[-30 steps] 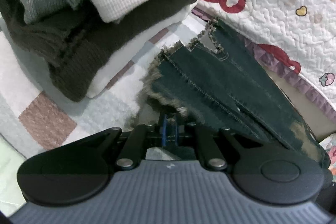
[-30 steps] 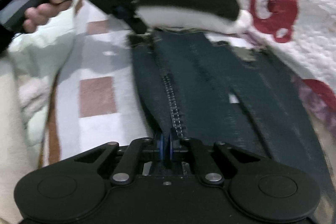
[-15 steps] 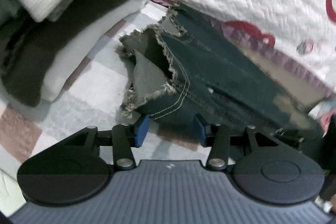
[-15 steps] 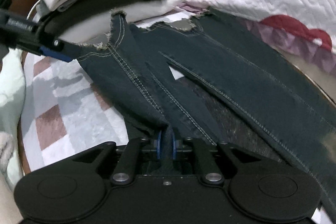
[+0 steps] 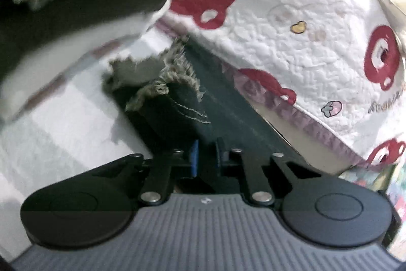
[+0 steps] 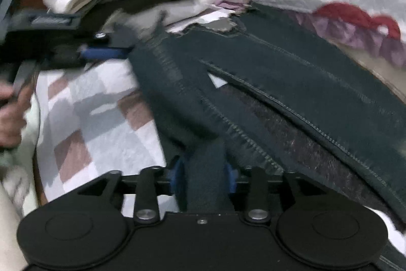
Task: Fold clothes
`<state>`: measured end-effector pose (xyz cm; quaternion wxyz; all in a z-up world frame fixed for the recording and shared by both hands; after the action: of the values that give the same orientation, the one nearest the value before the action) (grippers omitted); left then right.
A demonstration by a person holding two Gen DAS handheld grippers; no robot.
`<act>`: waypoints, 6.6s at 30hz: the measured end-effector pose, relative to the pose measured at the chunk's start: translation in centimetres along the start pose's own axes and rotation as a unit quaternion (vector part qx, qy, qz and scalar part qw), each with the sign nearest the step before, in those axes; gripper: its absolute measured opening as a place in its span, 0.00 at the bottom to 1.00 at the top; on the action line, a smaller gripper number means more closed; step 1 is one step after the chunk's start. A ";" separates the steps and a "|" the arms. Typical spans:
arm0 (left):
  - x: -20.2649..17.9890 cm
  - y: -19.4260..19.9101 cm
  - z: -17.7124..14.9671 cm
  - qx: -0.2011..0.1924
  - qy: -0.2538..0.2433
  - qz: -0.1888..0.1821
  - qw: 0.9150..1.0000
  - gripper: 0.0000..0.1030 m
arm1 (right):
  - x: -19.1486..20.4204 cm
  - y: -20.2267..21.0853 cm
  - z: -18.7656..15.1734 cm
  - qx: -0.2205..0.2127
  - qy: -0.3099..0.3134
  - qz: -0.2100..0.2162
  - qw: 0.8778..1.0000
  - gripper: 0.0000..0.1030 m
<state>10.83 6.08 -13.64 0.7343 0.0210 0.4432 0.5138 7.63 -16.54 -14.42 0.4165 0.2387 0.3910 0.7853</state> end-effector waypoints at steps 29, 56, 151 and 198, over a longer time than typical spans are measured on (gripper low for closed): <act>3.2 0.0 -0.2 0.056 0.106 0.069 0.990 0.26 | 3.3 -0.5 1.6 -0.054 0.205 -0.076 0.974 0.65; 1.2 0.2 0.6 0.068 0.022 0.094 0.993 0.39 | -5.5 -2.8 4.6 -0.002 -0.040 -0.014 0.999 0.07; 0.1 4.8 -1.3 0.091 0.027 0.196 0.976 0.03 | -15.4 23.6 -17.8 -0.085 -0.291 -0.075 0.950 0.43; -30.0 -8.8 -17.2 0.286 -0.319 0.025 0.903 0.41 | -30.3 31.2 -51.2 -0.270 -0.694 -0.234 0.624 0.33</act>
<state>3.32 -28.58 -9.49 0.7860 0.4035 0.3126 0.3488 -26.45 -74.07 -20.26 0.7800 0.4901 -0.2015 0.3329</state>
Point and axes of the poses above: each gripper's, at about its wrist camera, not at the fingertips, and y roughly against the way its jaws point, x to its left, z to its top, the point moved 3 cm from there along -y, roughly the way its jaws point, and after that the axes turned 3 degrees about x, right-handed, at the moved point
